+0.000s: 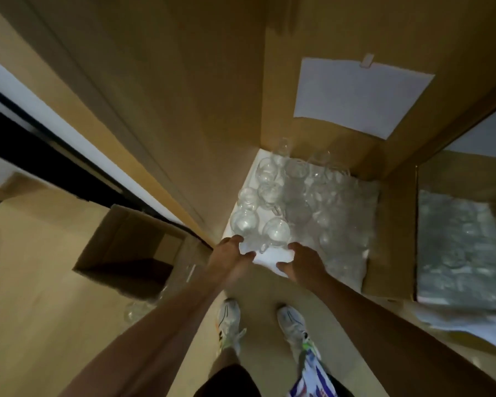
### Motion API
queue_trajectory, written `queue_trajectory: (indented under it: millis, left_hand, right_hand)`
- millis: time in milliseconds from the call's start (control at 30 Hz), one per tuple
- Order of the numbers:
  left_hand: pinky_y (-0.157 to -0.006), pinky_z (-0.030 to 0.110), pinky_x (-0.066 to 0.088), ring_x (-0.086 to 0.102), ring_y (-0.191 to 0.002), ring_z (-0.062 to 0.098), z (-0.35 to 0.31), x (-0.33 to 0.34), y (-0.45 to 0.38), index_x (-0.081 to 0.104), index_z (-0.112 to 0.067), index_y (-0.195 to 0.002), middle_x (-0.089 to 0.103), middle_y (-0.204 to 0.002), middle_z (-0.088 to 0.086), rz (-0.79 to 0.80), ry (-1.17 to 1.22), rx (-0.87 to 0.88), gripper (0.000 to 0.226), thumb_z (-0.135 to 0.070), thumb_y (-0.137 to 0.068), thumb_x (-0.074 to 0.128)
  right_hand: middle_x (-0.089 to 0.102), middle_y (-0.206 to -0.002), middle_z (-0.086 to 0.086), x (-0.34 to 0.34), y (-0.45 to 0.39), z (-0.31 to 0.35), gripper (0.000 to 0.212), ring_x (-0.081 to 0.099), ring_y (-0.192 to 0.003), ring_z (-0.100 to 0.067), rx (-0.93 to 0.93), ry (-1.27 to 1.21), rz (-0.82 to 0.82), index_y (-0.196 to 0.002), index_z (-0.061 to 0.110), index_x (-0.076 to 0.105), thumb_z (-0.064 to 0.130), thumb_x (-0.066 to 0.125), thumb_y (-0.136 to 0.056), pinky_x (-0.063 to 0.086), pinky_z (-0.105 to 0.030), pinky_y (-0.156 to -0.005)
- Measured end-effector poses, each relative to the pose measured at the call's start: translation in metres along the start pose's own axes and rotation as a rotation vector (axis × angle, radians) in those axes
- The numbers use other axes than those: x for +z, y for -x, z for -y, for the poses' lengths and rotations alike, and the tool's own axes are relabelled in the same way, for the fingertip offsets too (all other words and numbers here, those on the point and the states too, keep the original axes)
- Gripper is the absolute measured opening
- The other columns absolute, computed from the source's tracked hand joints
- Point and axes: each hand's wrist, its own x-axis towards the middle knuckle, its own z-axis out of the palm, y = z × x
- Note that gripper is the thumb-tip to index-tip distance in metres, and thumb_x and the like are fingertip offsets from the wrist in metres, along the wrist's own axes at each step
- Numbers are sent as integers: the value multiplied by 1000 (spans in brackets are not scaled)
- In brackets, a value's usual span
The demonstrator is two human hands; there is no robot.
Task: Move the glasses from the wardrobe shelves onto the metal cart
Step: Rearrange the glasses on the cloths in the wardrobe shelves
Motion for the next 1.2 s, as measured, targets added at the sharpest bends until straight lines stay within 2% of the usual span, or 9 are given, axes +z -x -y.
queue_trajectory:
  millis: [167,300,467,567,633,767,900,1033,1200]
  left_hand:
    - [-92,29,46,59,-120,28,21,5,-23,54,-13,-140,60,-134,10,-6,85,-83,47,-31,-97,64]
    - [-94,35,52,65,-111,29,42,18,-51,56,-17,-136,66,-124,10,-19,197,-161,45,-30,-94,66]
    - [-99,42,52,61,-114,25,69,50,-93,54,-24,-139,56,-137,6,15,217,-217,53,-36,-89,69]
    - [-104,46,49,57,-124,26,79,67,-116,50,-19,-145,53,-142,6,8,235,-255,60,-33,-90,70]
    - [-103,48,50,57,-123,27,85,76,-131,48,-18,-146,55,-140,6,4,255,-274,62,-33,-90,70]
    - [-100,49,52,65,-112,29,95,91,-159,55,-20,-136,62,-120,3,43,357,-348,57,-34,-85,76]
    - [-100,53,53,66,-107,26,105,103,-182,57,-29,-112,68,-114,6,19,518,-444,54,-44,-64,77]
    - [-97,50,55,62,-93,20,110,110,-199,58,-24,-114,66,-107,5,73,583,-462,31,-26,-89,76]
    - [-88,41,58,61,-101,18,106,118,-204,60,-20,-119,61,-109,0,102,678,-486,25,-30,-97,64]
  right_hand:
    - [54,-145,-7,33,-6,-1,66,54,-130,-25,138,-156,7,-150,17,42,40,66,-92,43,-30,-99]
    - [61,-133,-9,61,-32,-5,64,57,-97,-15,231,-368,-19,-147,15,46,33,71,-91,41,-21,-77]
    - [63,-131,-10,97,-75,-11,64,61,-101,-18,303,-503,-38,-145,15,50,37,73,-89,48,-26,-84]
    - [64,-133,-8,116,-103,-18,64,55,-94,-14,322,-542,-16,-145,16,49,41,71,-90,42,-25,-82]
    - [68,-123,-7,127,-123,-22,64,60,-91,-15,360,-576,-7,-143,17,51,44,72,-89,45,-25,-79]
    - [63,-79,3,147,-153,-21,51,57,-64,-9,430,-881,-43,-131,18,58,29,79,-87,45,-14,-53]
    - [63,-88,-3,158,-173,-17,36,58,-76,-16,417,-1135,-38,-121,19,65,24,78,-87,49,-27,-73]
    - [69,-98,3,160,-181,-18,18,64,-92,-17,411,-1271,7,-107,23,68,28,75,-91,53,-41,-96]
    - [69,-95,5,158,-178,-22,7,64,-94,-17,410,-1282,-19,-90,28,65,29,72,-93,53,-43,-97]
